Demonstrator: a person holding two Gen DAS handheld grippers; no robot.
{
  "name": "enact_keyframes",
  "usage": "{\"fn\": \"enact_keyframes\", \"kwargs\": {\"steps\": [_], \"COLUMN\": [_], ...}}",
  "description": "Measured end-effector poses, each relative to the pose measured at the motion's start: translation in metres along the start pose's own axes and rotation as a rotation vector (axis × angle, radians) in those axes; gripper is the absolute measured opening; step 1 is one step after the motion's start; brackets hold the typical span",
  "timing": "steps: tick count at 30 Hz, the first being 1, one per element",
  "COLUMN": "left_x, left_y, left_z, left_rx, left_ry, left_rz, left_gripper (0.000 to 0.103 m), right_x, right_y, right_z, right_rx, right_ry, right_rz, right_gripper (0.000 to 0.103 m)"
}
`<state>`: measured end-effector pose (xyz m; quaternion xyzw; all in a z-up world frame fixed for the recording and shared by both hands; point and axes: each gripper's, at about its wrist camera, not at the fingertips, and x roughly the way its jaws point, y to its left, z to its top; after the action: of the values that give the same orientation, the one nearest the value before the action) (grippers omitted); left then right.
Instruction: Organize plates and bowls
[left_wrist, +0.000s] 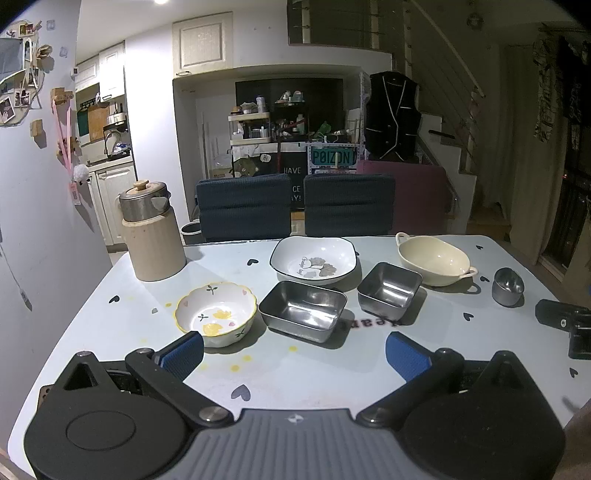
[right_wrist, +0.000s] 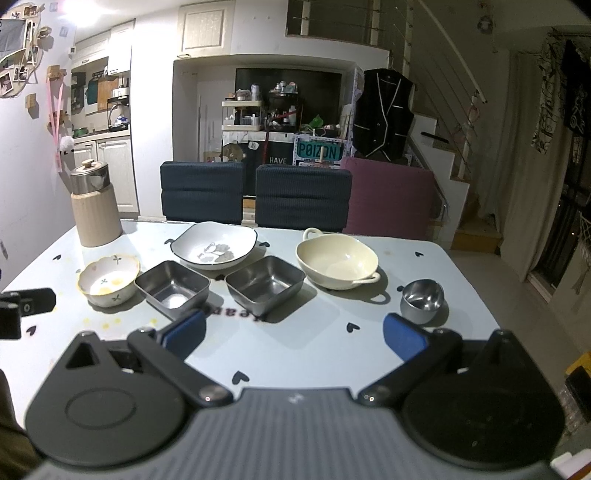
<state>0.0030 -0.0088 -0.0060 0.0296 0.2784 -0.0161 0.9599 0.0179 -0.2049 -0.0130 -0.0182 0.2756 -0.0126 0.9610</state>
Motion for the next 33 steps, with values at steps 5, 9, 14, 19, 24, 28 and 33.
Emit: {"fn": "enact_keyframes", "kwargs": {"steps": [5,9,14,19,24,28,33], "left_x": [-0.0024,-0.0025,-0.0026,-0.0027,-0.0026,-0.0027,-0.0027], "left_y": [-0.0056,-0.0059,-0.0060,-0.0057,-0.0062,-0.0060,-0.0062], "left_z": [-0.0036,-0.0035,-0.0036,-0.0034,-0.0035,-0.0034,-0.0034], "left_rx": [0.004,0.003,0.003,0.002,0.002,0.002,0.001], "left_ry": [-0.002,-0.002,-0.002,-0.001,-0.001,-0.001,-0.002], "left_rz": [-0.006,-0.006,-0.006,-0.006,-0.006,-0.006,-0.005], "left_gripper": [0.103,0.103,0.103,0.103,0.103,0.103,0.103], "right_x": [0.0024,0.0018,0.0018,0.0021,0.0019,0.0022,0.0020], "right_y": [0.0001,-0.0007,-0.0007,-0.0006,-0.0008,-0.0004,-0.0004], "right_z": [0.0006,0.0008,0.0006,0.0006,0.0005,0.0007,0.0005], "right_rx": [-0.004,-0.005,-0.007,-0.008,-0.009,-0.009,-0.009], "right_ry": [0.003,0.004,0.005,0.006,0.006,0.006,0.006], "right_rz": [0.002,0.002,0.002,0.002,0.002,0.002,0.002], "right_gripper": [0.103,0.103,0.103,0.103,0.103,0.103,0.103]}}
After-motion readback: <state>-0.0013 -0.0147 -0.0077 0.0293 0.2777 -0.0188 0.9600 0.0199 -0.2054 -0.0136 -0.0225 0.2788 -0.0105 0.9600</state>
